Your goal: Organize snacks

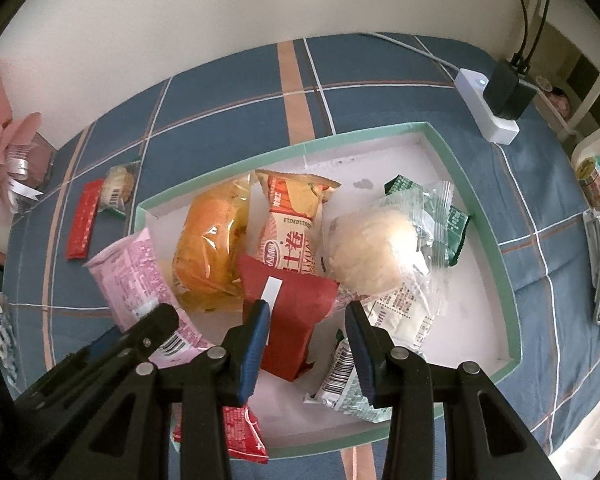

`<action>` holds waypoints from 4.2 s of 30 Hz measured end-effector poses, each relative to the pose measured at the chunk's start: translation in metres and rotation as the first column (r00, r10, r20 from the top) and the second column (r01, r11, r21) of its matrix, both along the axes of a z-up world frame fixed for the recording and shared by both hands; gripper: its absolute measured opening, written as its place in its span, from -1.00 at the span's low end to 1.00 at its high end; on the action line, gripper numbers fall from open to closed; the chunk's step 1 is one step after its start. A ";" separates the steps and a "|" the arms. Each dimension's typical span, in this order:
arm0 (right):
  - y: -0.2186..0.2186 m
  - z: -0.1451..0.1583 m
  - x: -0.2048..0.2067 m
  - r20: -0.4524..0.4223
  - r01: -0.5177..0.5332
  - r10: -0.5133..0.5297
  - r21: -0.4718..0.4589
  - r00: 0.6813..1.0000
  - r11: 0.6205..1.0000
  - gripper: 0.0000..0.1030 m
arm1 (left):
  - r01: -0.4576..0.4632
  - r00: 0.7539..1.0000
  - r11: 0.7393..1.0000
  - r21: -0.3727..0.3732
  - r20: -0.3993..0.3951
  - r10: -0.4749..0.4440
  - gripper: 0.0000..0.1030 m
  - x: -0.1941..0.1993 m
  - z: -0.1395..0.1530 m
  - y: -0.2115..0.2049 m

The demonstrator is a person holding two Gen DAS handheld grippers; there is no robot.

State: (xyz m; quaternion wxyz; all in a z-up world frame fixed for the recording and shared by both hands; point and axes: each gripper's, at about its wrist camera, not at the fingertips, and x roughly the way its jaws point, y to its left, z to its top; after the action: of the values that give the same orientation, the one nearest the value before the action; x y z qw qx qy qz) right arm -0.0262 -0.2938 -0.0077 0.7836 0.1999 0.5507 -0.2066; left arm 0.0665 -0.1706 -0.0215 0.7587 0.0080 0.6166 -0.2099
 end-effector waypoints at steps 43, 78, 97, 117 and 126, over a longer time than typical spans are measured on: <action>-0.003 0.021 0.004 0.052 -0.023 0.026 -0.056 0.998 0.998 0.79 | -0.175 0.969 0.970 0.171 0.205 0.138 0.87 0.022 0.020 0.039; 0.074 0.025 0.048 0.134 -0.197 0.201 -0.044 0.970 0.979 1.00 | -0.387 0.896 0.891 0.237 0.325 0.302 1.00 0.074 0.037 0.162; 0.139 0.030 0.085 0.168 -0.318 0.339 -0.137 0.926 0.938 1.00 | -0.328 0.910 0.918 0.224 0.335 0.243 1.00 0.098 0.033 0.169; 0.138 0.010 0.157 0.134 -0.323 0.340 -0.131 0.931 0.937 0.88 | -0.353 0.906 0.922 0.160 0.304 0.294 0.99 0.141 0.001 0.174; 0.126 0.002 0.183 0.109 -0.317 0.327 -0.100 0.939 0.943 0.78 | -0.338 0.910 0.933 0.127 0.298 0.289 0.99 0.154 -0.009 0.165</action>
State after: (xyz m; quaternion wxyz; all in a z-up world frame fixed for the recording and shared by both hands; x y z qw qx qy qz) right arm 0.1572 -0.1679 -0.0055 0.8470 0.0876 0.5175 -0.0846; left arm 0.2208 -0.0057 -0.0306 0.8570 0.0047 0.5146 -0.0266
